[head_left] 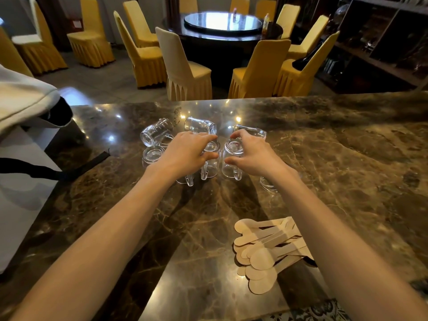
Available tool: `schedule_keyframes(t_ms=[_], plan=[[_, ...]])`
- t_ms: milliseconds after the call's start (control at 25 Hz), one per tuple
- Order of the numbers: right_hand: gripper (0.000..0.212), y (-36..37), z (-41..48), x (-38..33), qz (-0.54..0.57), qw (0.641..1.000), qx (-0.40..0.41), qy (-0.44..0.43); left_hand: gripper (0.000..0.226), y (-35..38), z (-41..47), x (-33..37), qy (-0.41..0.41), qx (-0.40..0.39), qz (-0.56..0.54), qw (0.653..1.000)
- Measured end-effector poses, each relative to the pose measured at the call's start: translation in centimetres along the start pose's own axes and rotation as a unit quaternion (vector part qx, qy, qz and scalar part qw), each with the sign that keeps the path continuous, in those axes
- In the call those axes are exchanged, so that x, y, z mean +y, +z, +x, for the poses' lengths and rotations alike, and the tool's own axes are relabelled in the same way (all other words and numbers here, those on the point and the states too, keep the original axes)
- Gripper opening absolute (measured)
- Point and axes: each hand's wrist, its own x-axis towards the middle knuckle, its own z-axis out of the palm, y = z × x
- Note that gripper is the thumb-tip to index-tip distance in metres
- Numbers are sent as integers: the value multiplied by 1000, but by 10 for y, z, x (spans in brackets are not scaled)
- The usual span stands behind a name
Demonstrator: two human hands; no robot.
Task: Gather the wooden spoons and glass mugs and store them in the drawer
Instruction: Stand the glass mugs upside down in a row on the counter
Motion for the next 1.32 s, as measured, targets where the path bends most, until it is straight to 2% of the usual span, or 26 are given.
schedule_keyframes(t_ms=[280, 640, 840, 920, 1120, 1320], plan=[[63, 3, 4, 3, -2, 1000, -6, 7, 55, 6, 2, -4, -7, -4, -11, 1000], [65, 14, 3, 12, 27, 999, 31, -9, 58, 11, 2, -11, -15, -27, -62, 998], [73, 13, 1, 19, 39, 999, 23, -20, 57, 6, 4, -8, 2, -30, -29, 999], [73, 7, -5, 25, 48, 998, 47, -19, 57, -2, 10, -3, 16, -20, -27, 999], [57, -13, -27, 54, 112, 981, 158, 13, 51, -18, 49, 28, 68, 2, -42, 997], [52, -19, -45, 88, 111, 971, 199, 78, 48, -5, 92, 62, 102, -28, 6, 994]])
